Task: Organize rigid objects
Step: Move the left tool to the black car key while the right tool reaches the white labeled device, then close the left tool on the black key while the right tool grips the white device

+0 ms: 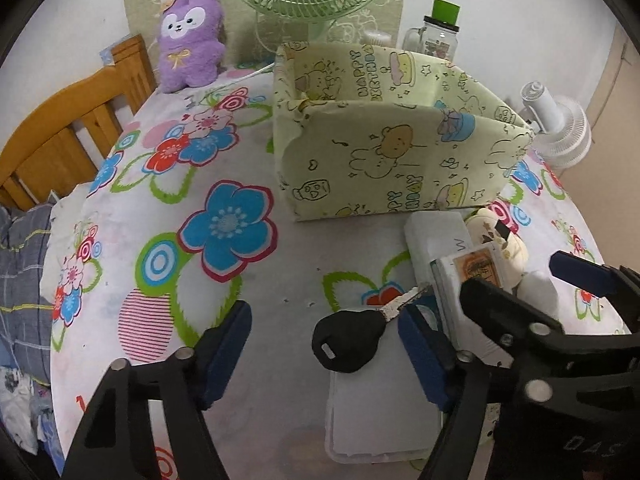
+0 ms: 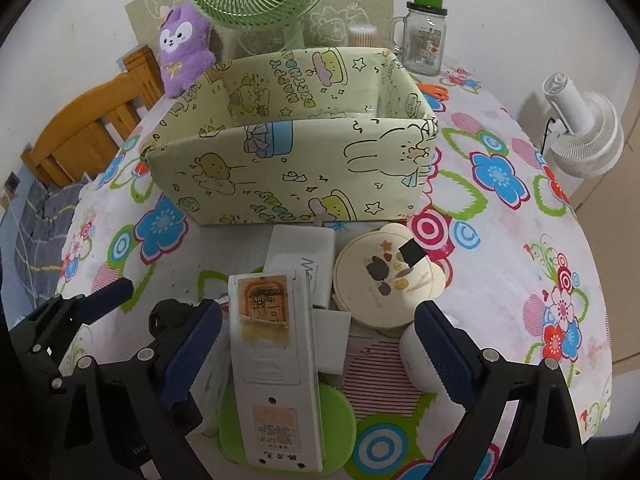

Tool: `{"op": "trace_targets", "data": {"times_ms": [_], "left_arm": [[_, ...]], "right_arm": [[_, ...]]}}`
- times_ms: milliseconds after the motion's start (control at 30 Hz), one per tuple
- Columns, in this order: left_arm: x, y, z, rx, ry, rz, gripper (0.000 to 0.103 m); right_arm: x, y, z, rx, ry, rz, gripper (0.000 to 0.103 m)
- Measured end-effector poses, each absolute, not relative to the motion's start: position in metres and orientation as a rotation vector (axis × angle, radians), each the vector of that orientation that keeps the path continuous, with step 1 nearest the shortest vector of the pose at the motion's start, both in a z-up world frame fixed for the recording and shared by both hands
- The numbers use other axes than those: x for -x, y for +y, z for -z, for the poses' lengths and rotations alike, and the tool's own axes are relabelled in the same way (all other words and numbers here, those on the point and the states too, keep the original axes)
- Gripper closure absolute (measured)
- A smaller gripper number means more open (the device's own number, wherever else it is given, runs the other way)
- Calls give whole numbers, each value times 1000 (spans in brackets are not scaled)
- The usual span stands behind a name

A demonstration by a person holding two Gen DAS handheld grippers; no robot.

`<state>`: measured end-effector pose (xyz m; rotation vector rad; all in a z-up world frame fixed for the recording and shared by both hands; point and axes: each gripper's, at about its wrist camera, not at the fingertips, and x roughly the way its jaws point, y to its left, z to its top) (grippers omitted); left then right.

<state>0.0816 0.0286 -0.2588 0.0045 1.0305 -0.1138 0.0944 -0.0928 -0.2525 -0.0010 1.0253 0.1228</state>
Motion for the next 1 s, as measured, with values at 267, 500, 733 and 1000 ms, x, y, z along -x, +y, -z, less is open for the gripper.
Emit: {"op": "trace_targets", "data": {"times_ms": [267, 500, 733, 1000], "left_arm": [[-81, 19, 257, -6, 1031, 193, 63], [-80, 17, 258, -3, 1048, 207, 68], [-85, 16, 256, 22, 1066, 212, 69], [-87, 9, 240, 5, 1040, 208, 69]], "right_arm": [[-102, -87, 262, -50, 1088, -104, 17], [-107, -80, 268, -55, 1132, -105, 39], [-112, -80, 264, -50, 1130, -101, 51], [-114, -86, 250, -65, 1112, -103, 52]]}}
